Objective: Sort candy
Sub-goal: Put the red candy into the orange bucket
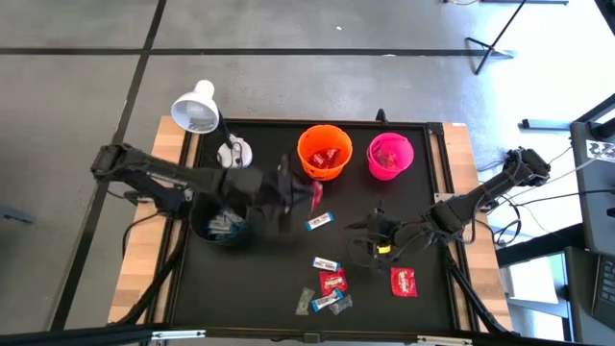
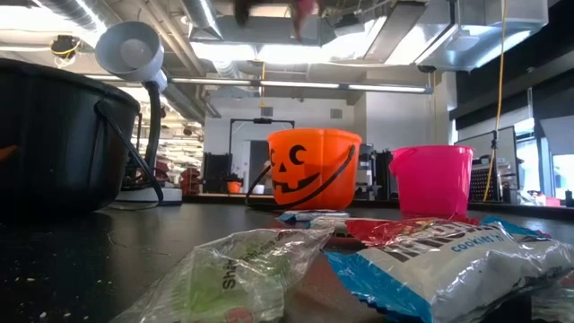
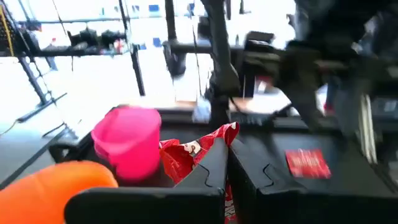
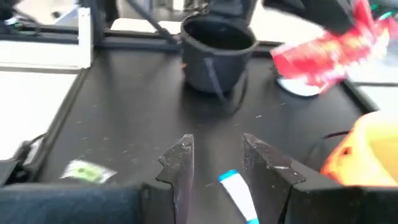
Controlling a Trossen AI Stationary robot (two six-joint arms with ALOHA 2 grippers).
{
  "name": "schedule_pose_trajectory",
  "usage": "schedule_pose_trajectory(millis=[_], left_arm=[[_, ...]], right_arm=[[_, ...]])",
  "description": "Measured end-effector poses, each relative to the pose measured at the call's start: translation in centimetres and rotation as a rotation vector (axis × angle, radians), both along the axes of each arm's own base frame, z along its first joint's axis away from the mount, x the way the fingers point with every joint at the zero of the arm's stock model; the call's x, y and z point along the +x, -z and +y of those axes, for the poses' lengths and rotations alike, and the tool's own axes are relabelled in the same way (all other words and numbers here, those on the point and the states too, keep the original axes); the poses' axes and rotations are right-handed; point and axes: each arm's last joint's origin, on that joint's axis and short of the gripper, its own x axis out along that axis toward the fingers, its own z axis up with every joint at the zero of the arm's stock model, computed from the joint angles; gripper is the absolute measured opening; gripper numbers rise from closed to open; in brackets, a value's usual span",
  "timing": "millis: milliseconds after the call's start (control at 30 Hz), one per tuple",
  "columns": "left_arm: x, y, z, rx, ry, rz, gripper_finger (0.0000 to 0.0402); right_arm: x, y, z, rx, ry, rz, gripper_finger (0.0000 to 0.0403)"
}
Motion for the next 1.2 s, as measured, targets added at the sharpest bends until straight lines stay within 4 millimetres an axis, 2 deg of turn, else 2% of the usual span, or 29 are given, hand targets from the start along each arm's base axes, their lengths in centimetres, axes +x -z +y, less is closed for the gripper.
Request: schedule_pose_trajectory(millis=[167,400,567,700,833,933,1067,1200], left_arm=[[1.3,1.6,5.3,-0.041,-0.057,-0.073,0.0],[2.0,4.4,11.3,-0.067,-0.222,-0.008,0.0],[2.3,6.3,14.1,-0.078,-0.289,0.047,0.0012],[2.5,7.1,15.5,-0.109,-0.299,0.064,0.0062],[2.7,6.5,15.8,-0.104,-0.311,0.044,0.0123],[3.0,4.9,15.2,-0.088,-0.271,0.013,0.0157],[2.2,-0.2,12.9,-0.058,-0.143,-0.112,0.0171],[0.1,-4.7,9.0,0.019,0.007,-0.217,0.0167]], right_arm=[[-0.8,-1.0,-0.4,-0.023,0.007,-0.038,0.0133],[-1.4,-1.7,-0.6,0.014,-0.042,-0.047,0.0134],[-1.3,-1.4,-0.5,0.013,-0.045,-0.033,0.0133],[-1.3,-1.4,-0.5,0.018,-0.044,-0.034,0.0134],[-1.3,-1.4,-0.5,0.016,-0.045,-0.03,0.0134],[-1.4,-1.1,-0.5,0.015,-0.064,0.004,0.0134],[-2.4,-0.4,-0.7,0.116,-0.118,0.146,0.0133],[-3.8,1.4,-0.7,0.271,-0.116,0.427,0.0134]])
